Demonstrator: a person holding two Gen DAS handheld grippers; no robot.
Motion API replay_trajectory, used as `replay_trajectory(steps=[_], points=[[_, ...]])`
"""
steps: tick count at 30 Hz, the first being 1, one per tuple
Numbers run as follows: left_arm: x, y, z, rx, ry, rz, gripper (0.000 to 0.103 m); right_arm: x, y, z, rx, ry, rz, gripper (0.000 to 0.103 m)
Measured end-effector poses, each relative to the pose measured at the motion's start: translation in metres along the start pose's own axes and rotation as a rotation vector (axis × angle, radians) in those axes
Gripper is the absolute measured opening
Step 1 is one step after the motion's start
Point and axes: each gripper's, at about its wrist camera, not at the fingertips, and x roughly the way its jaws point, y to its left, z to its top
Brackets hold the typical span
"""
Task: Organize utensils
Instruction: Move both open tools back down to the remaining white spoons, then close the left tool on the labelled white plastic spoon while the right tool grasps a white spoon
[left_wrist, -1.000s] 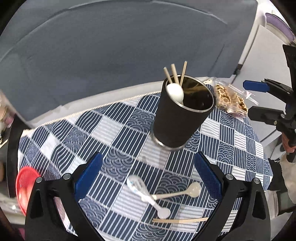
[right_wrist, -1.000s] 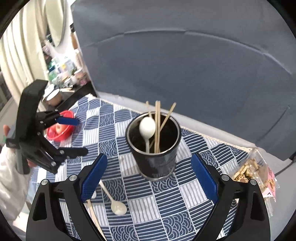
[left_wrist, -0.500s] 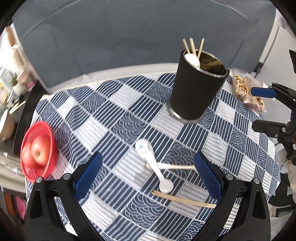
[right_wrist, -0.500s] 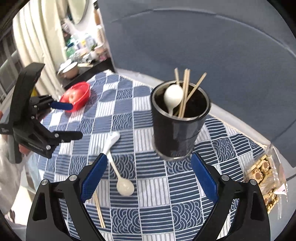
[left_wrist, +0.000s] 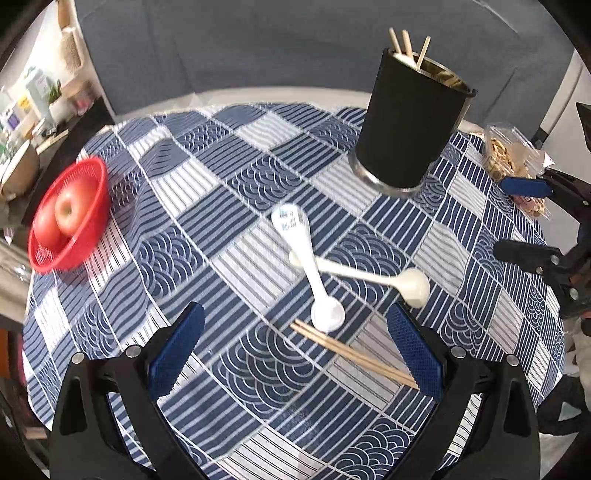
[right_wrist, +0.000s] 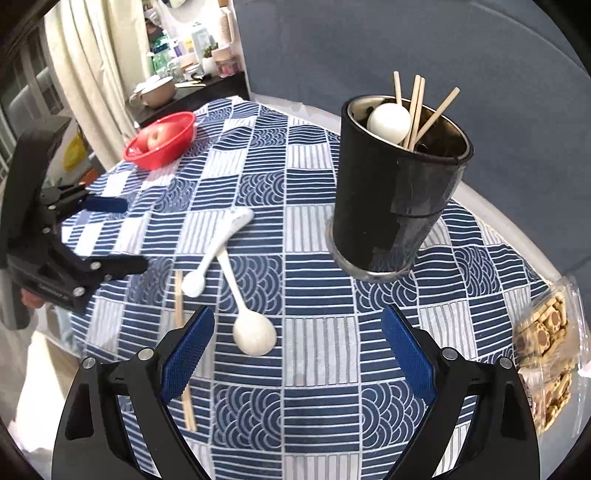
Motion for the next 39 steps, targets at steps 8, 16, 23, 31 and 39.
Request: replay_trajectory(steps=[8, 16, 23, 31, 39], points=[[0.029, 0.007, -0.001, -0.063, 0.057, -0.031, 0.097, 0.026, -0.005, 0.004, -0.003, 0.040, 0.027, 0.087], [0.065, 0.013, 0.033, -0.039, 0.084, -0.040, 0.097, 0.062, -0.005, 0.008, -0.038, 0.110, 0.048, 0.087], [0.093, 0.018, 0.057, -0.044, 0.121, -0.072, 0.095, 0.083, -0.011, 0.004, -0.028, 0.147, 0.055, 0.087], [0.109, 0.015, 0.067, -0.020, 0.142, -0.043, 0.030, 0.092, -0.017, 0.003, 0.008, 0.152, 0.061, 0.087], [0.094, 0.030, 0.066, -0.176, 0.104, -0.156, 0.030, 0.093, 0.001, 0.007, 0.037, 0.121, 0.155, 0.087]])
